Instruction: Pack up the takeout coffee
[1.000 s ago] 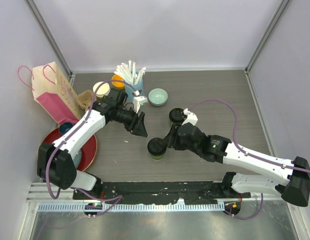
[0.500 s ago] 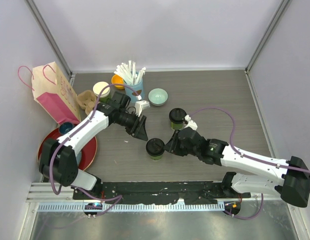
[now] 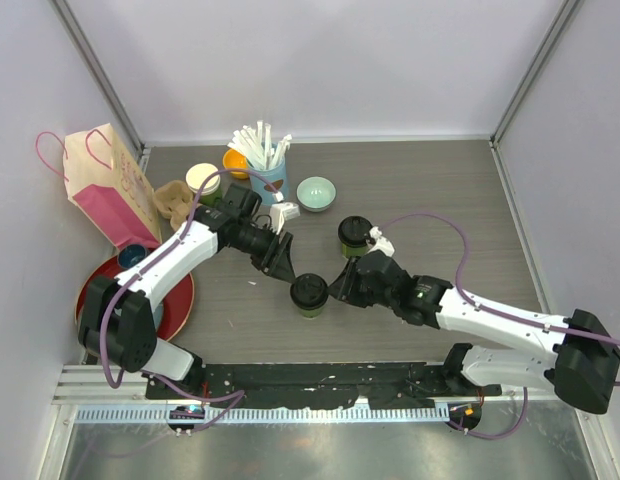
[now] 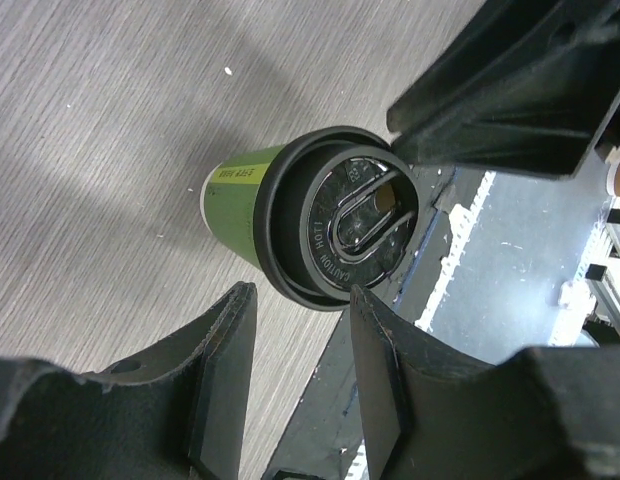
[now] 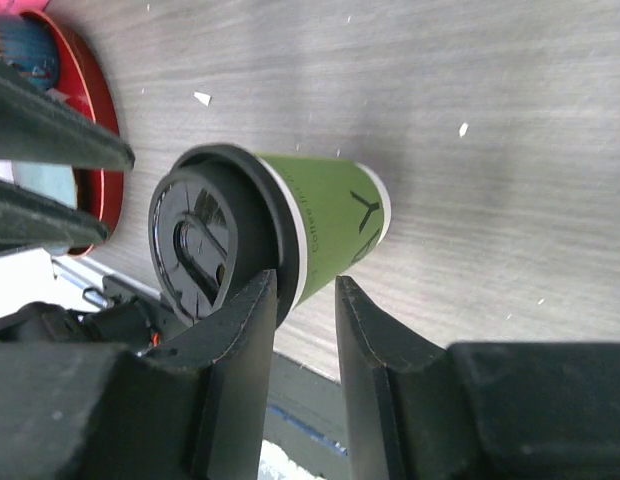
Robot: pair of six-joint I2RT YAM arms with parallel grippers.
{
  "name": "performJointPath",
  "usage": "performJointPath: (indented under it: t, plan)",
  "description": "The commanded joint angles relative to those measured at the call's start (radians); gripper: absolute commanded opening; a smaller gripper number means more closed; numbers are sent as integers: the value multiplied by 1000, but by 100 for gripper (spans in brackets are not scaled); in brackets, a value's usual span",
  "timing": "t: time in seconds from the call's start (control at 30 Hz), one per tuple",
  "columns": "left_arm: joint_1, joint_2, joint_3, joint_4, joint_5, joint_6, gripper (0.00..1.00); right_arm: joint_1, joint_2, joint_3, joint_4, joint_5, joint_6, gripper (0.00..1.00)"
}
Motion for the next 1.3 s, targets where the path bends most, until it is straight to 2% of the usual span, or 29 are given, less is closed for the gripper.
performJointPath:
  t: [0.0,0.63,0.73,0.83,0.97,1.2,1.27]
  plan:
    - [0,-17,35,-20,-2,34,46,-42,10,49,61,47,-120,36]
    - [22,-40,9,6,-4,25,48,-184,211,221,154,-114,-362,39]
    - [23,-51,8,9,-5,23,48,-210,222,285,69,-105,-402,40]
    - [23,-65,1,25,-11,17,48,-213,170,319,-48,-20,-405,40]
    - [22,-57,-14,54,-7,-1,49,-208,85,247,-125,-103,-336,40]
    - [16,-12,-8,61,6,-23,48,-119,-5,150,-165,-134,-229,61]
    - [14,-14,-11,65,6,-23,48,-89,-18,120,-151,-137,-188,63]
